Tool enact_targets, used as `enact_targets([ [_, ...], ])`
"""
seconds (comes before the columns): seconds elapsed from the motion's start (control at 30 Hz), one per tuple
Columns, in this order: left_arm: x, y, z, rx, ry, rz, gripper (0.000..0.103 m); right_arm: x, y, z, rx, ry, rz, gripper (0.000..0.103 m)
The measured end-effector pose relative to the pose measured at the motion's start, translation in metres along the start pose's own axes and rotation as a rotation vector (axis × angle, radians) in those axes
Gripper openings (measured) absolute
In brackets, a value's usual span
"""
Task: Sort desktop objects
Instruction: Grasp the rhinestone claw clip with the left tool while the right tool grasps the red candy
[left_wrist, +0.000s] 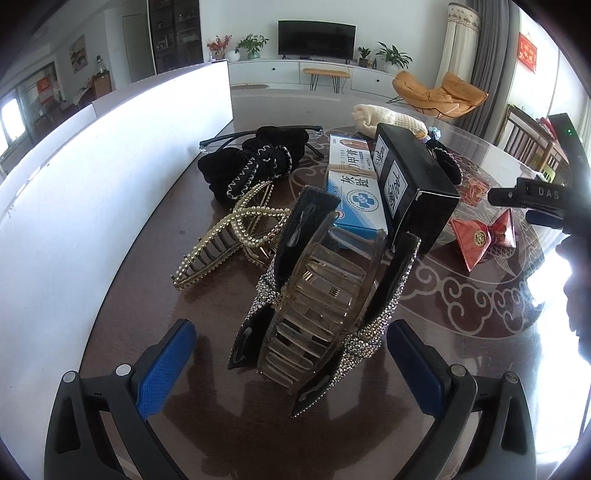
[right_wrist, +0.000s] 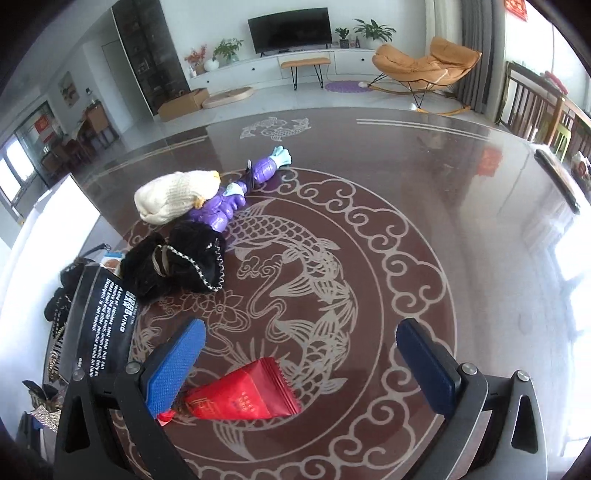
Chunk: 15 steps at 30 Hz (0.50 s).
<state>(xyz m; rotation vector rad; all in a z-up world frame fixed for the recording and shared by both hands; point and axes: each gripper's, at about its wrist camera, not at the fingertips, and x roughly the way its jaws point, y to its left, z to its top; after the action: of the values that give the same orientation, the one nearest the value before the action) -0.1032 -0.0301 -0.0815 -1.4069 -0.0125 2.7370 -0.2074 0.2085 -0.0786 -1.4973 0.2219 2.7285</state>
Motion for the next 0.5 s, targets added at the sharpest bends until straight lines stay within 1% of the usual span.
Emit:
enact_targets([
  [0.07,-0.002,0.005,-0.001,-0.03,0.003,-0.04,0.103,0.007,0.0,-0.009,-0.059,0.041,-0.018,0.103],
  [0.13,-0.004,0.01,-0.001,-0.063,0.006,-0.095,0.103,0.001,-0.002,-0.025,-0.093,0.053,-0.005,0.103],
  [0.17,-0.005,0.012,0.0,-0.079,0.007,-0.123,0.103,-0.004,-0.004,-0.035,-0.101,0.059,0.016,0.103],
  [0.27,-0.015,0.019,0.0,-0.121,-0.004,-0.203,0.103,-0.032,-0.016,-0.071,-0.114,0.08,0.135,0.103],
  [0.33,-0.028,0.028,0.001,-0.149,-0.041,-0.275,0.103,-0.056,-0.025,-0.091,-0.119,0.062,0.199,0.103],
  [0.4,-0.038,0.038,0.001,-0.178,-0.074,-0.334,0.103,-0.077,-0.034,-0.106,-0.133,0.023,0.225,0.103],
  [0.43,-0.039,0.042,0.002,-0.184,-0.074,-0.358,0.103,-0.085,-0.038,-0.112,-0.141,0.007,0.227,0.103],
  [0.5,-0.035,0.043,0.006,-0.182,-0.038,-0.369,0.103,-0.094,-0.043,-0.118,-0.157,-0.01,0.232,0.103],
])
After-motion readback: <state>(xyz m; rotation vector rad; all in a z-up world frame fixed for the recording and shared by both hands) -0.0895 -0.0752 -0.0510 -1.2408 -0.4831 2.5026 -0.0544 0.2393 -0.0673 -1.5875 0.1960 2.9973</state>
